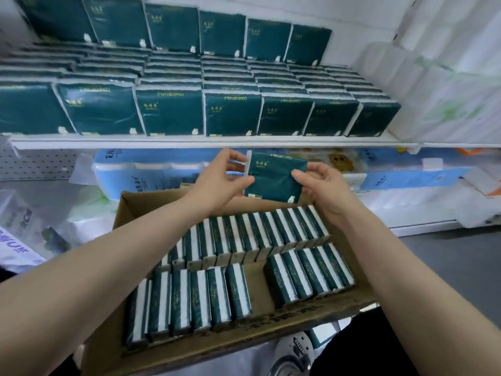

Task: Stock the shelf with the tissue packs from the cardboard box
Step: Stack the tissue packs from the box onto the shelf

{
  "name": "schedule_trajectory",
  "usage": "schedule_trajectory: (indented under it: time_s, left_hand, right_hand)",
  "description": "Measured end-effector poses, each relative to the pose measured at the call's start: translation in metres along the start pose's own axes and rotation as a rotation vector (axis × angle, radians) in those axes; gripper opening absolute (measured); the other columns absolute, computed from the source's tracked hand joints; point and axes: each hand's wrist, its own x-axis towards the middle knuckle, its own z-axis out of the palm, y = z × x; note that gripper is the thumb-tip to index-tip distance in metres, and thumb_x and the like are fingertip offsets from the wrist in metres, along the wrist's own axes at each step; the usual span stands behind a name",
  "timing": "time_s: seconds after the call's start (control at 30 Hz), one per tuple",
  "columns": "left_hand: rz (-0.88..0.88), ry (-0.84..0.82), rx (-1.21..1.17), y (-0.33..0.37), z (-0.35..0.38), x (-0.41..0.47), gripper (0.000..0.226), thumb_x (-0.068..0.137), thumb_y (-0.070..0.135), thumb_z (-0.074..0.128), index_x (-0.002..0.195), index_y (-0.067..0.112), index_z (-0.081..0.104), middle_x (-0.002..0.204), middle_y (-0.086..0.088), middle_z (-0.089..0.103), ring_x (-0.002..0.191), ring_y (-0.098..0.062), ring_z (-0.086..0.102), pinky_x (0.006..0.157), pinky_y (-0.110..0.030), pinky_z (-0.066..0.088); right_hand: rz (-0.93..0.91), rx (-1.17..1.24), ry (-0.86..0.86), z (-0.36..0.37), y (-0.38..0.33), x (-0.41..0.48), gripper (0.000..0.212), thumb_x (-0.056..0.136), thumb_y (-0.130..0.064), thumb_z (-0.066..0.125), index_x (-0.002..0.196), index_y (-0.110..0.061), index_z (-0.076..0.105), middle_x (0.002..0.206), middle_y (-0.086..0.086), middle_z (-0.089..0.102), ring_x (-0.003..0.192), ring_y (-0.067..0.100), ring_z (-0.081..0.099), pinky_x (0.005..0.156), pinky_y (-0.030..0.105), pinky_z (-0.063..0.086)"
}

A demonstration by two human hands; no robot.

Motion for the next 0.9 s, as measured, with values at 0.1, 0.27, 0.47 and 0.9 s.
schedule_trajectory:
  time_s: [0.1,0.27,0.47,0.9]
  left_hand:
    - [0.118,0.017,0.017,0.038,0.008,0.020,0.029,0.088,0.015,0.069,0.110,0.020,0.052,0.114,0.002,0.060,0.088,-0.018,0.068,0.074,-0.035,0.060]
    - [0.220,0.024,0.032,0.092,0.019,0.064,0.029,0.087,0.019,0.071,0.110,0.022,0.054,0.103,0.002,0.059,0.084,-0.024,0.069,0.079,-0.045,0.059]
    - [0.295,0.060,0.043,0.135,0.040,0.127,0.034,0.083,0.019,0.073,0.111,0.019,0.054,0.098,-0.001,0.060,0.079,-0.020,0.066,0.081,-0.046,0.058]
    - [0.291,0.022,0.222,0.156,0.096,0.266,0.034,0.090,0.019,0.061,0.123,0.020,0.054,0.111,0.005,0.062,0.102,-0.016,0.063,0.092,-0.034,0.053]
  right_hand:
    - [-0.122,0.031,0.034,-0.022,-0.035,0.009,0.031,0.087,-0.016,0.074,0.115,-0.008,0.061,0.105,0.006,0.075,0.100,0.021,0.071,0.082,0.031,0.054]
    - [-0.267,0.014,0.079,-0.057,-0.096,0.034,0.021,0.089,-0.016,0.073,0.107,-0.009,0.064,0.092,0.002,0.076,0.087,0.016,0.073,0.073,0.026,0.058]
    - [-0.356,-0.058,0.187,-0.085,-0.143,0.086,0.018,0.089,-0.021,0.073,0.096,-0.019,0.057,0.093,0.000,0.069,0.085,0.013,0.068,0.075,0.029,0.055]
    - [-0.393,-0.325,0.355,-0.140,-0.174,0.204,0.056,0.089,-0.026,0.072,0.136,-0.024,0.042,0.106,0.002,0.058,0.098,0.023,0.064,0.092,0.040,0.054]
